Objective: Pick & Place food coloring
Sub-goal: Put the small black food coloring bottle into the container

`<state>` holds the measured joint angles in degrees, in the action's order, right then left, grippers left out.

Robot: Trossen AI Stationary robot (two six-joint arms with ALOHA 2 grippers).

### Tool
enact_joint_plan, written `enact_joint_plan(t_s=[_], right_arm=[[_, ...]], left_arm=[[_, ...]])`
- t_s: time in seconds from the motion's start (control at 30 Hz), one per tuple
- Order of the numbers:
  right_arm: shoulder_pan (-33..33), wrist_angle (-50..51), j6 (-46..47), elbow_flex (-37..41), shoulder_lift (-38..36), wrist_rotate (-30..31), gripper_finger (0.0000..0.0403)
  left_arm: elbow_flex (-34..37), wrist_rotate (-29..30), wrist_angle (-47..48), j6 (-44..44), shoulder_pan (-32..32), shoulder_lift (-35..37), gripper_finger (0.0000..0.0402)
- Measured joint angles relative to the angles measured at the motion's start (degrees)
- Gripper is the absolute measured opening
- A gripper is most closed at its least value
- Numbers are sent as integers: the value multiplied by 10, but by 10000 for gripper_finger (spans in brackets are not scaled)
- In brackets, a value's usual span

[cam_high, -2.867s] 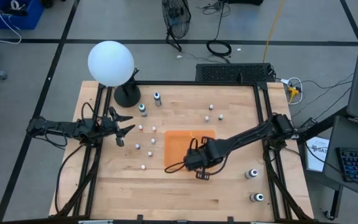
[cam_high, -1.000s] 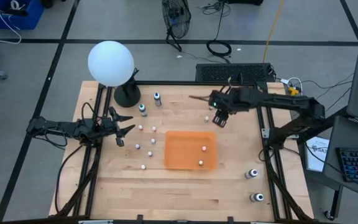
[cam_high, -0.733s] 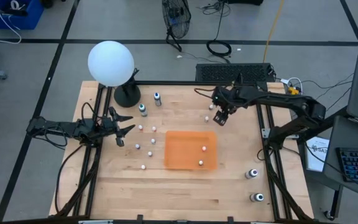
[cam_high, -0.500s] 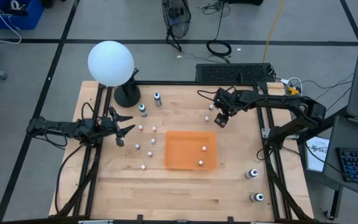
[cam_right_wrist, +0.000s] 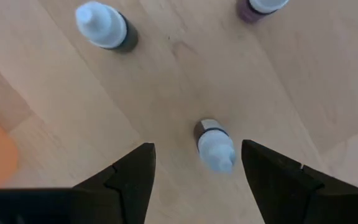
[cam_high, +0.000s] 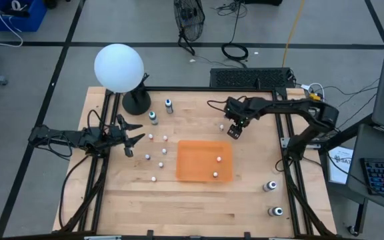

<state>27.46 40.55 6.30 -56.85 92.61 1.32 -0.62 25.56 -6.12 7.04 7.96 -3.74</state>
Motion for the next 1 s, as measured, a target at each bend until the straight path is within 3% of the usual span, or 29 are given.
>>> enact_joint_plan(t_s=[0.2, 0.57, 0.83, 1.0], right_arm=[[2, 21, -23, -24, 39, 2, 218], [23, 32, -28, -25, 36, 32, 189], [22, 29, -32, -25, 35, 31, 141], [22, 21, -34, -25, 35, 31, 89]], left_arm=[[0, 0, 0, 0, 0, 0, 187], [0, 0, 0, 0, 0, 0, 187], [0, 0, 0, 0, 0, 0, 186], [0, 0, 0, 0, 0, 0, 186]])
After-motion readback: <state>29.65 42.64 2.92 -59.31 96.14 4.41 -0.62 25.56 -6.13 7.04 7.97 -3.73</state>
